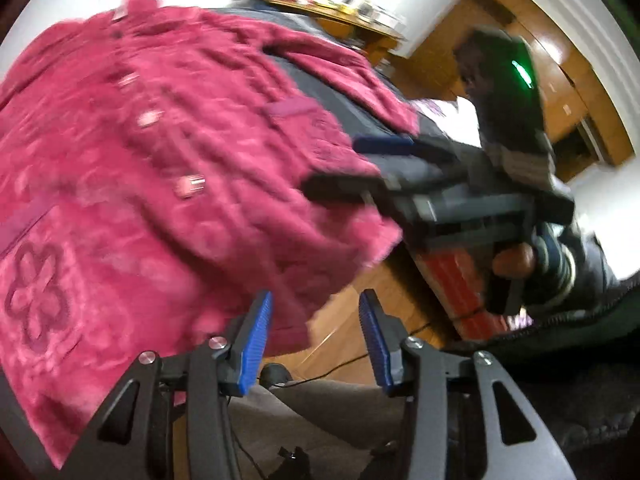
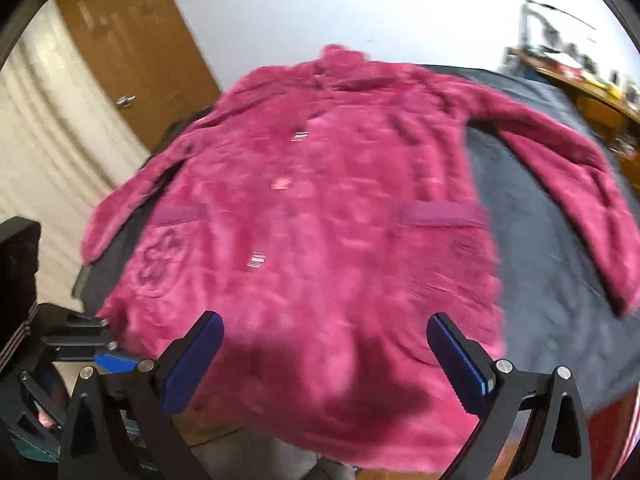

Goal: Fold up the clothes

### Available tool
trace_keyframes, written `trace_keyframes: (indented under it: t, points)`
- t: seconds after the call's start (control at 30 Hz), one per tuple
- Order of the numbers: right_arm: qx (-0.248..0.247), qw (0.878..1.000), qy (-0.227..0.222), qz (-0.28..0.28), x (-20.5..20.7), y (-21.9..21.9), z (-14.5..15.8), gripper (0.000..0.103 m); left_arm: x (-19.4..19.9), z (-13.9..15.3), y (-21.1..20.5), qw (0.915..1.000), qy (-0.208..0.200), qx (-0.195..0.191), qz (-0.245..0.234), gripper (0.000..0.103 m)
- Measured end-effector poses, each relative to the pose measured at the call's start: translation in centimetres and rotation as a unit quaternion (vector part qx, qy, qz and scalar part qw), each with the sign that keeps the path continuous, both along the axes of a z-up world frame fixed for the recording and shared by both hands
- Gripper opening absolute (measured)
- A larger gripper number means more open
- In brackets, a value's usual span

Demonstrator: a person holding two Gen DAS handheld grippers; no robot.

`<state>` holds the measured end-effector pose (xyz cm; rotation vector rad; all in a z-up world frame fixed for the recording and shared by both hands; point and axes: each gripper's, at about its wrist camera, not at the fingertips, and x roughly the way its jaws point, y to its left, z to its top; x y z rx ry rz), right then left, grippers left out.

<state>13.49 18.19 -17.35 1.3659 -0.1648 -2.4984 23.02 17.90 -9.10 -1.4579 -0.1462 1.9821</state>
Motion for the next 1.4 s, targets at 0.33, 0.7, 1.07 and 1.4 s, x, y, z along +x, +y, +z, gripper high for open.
trace_keyframes:
  t: [0.33, 0.7, 1.07, 1.4]
  points:
    - [0.164, 0.982, -0.036, 0.085, 0.4, -4.9, -5.3, 0.103, -1.6, -4.6, -11.2, 0.9763, -0.029, -0.084, 0.197, 0.049]
    - [0.163, 0.984, -0.032, 0.060, 2.1, -1.7, -4.7, 0.103, 2.1, -6.2, -14.1, 0.9710, -0.012, -0.161, 0.177, 0.049]
    - [0.123, 0.976, -0.078, 0.162, 1.9, -8.6, -8.1, 0.103, 2.7, -6.3, -14.9, 0.9682, 0.006, -0.186, 0.168, 0.050]
    - [0.031, 0.992, -0.063, 0.108, 1.0, -4.2, -4.1, 0.103, -0.3, -2.8, -13.7, 0.9724, 0.002, -0.154, 0.175, 0.051]
